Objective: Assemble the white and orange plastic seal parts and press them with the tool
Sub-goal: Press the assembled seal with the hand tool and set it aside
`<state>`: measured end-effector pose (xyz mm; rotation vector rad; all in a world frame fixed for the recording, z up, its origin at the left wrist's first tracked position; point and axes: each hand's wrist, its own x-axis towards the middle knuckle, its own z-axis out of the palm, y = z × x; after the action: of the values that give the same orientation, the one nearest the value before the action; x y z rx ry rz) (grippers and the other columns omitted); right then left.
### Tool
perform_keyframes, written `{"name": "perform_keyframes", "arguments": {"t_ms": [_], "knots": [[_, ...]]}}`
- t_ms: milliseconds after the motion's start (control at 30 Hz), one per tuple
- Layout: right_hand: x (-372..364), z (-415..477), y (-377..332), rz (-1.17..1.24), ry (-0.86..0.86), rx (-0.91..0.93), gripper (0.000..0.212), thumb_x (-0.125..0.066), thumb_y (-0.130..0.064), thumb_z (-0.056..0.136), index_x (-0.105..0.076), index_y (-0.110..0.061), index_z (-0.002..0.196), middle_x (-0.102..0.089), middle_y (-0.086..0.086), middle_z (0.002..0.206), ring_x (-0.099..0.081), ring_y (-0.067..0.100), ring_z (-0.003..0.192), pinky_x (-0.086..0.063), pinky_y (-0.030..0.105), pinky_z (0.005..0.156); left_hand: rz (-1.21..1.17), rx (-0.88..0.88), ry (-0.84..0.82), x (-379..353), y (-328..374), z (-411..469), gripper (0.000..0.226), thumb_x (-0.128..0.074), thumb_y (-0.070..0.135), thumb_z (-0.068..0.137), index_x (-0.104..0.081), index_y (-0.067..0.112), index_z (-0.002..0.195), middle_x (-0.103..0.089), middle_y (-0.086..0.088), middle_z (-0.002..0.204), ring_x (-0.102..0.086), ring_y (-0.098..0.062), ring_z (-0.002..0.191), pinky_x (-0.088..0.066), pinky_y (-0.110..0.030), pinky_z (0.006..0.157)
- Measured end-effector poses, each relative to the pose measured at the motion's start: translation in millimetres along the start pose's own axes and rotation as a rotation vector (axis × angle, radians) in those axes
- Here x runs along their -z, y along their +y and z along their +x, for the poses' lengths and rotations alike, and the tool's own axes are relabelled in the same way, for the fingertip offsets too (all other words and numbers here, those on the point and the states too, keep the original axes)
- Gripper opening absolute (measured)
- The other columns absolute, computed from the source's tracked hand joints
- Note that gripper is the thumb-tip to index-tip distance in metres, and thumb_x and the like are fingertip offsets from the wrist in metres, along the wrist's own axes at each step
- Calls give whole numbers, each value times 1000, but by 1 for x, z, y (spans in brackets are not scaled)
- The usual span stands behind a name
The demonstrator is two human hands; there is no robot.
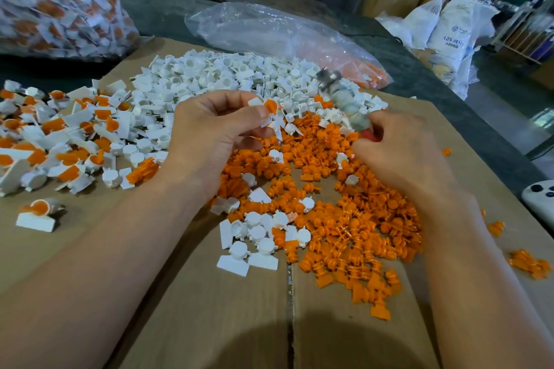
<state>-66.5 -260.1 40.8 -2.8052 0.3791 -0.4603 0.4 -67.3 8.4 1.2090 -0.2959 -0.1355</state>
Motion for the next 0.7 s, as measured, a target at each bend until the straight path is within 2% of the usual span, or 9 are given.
{"name": "perform_keyframes", "arguments": {"t_ms": [67, 133, 167, 267, 333, 400, 500, 600, 700], "knots": [[2, 1, 2, 27, 30, 13, 7, -54, -8, 80, -49, -11, 77, -43, -5, 67, -38, 9, 60, -29, 14, 48, 2, -14, 6, 1, 0, 1, 11, -67, 1, 77, -63, 11, 75, -67, 3, 59, -66, -13, 54, -52, -20, 49], [3, 1, 3, 2, 80, 55, 13, -55, -9, 82, -45, -16, 86, -40, -7, 72, -36, 13, 64, -28, 4, 54, 8, -30, 1, 1, 0, 1, 11, -66, 2, 79, -63, 12, 76, -67, 3, 59, -66, -12, 55, -51, -20, 49], [3, 1, 4, -26, 89, 74, 15, -57, -13, 84, -44, -18, 87, -39, -7, 73, -35, 13, 67, -28, 5, 56, 15, -38, -4, 0, -1, 0, 12, -66, 2, 79, -63, 12, 75, -67, 3, 59, -66, -12, 55, -51, -20, 49], [-2, 0, -1, -85, 64, 133, 16, -56, -26, 87, -42, -21, 83, -37, -7, 74, -37, 14, 77, -23, 27, 58, 26, -49, -14, -2, -2, -1, 14, -65, 0, 80, -62, 13, 75, -66, 4, 58, -65, -12, 54, -49, -19, 47], [-7, -1, -5, -148, 73, 183, 18, -55, -32, 87, -41, -22, 81, -40, -5, 76, -37, 16, 80, -23, 30, 65, 23, -61, -17, -2, -3, -1, 15, -64, 0, 81, -62, 13, 74, -66, 4, 58, -65, -11, 54, -49, -18, 46], [-10, -4, -9, -135, 95, 206, 19, -55, -37, 86, -42, -23, 85, -41, -6, 74, -39, 16, 78, -25, 30, 65, 18, -76, -15, -2, -3, 0, 16, -64, 0, 81, -62, 14, 74, -66, 5, 58, -65, -11, 54, -48, -18, 46], [-13, -7, -13, -77, 80, 212, 20, -54, -41, 85, -43, -25, 89, -38, -13, 69, -40, 15, 70, -23, 29, 52, 25, -102, -6, -3, -3, 0, 17, -64, 0, 82, -62, 15, 73, -66, 5, 58, -66, -11, 55, -48, -18, 46], [-15, -8, -16, -36, 47, 246, 23, -54, -42, 85, -49, -23, 97, -42, -10, 76, -40, 12, 69, -26, 21, 52, 28, -122, 2, -3, -4, 0, 18, -63, 0, 82, -61, 15, 73, -66, 6, 58, -66, -10, 56, -48, -19, 46], [-19, -8, -18, -18, -9, 267, 22, -51, -45, 85, -43, -27, 95, -40, -16, 74, -39, 4, 63, -25, 14, 54, 18, -138, 19, -3, -4, 0, 17, -64, 1, 82, -61, 16, 74, -65, 7, 58, -66, -10, 57, -48, -19, 46]]}}
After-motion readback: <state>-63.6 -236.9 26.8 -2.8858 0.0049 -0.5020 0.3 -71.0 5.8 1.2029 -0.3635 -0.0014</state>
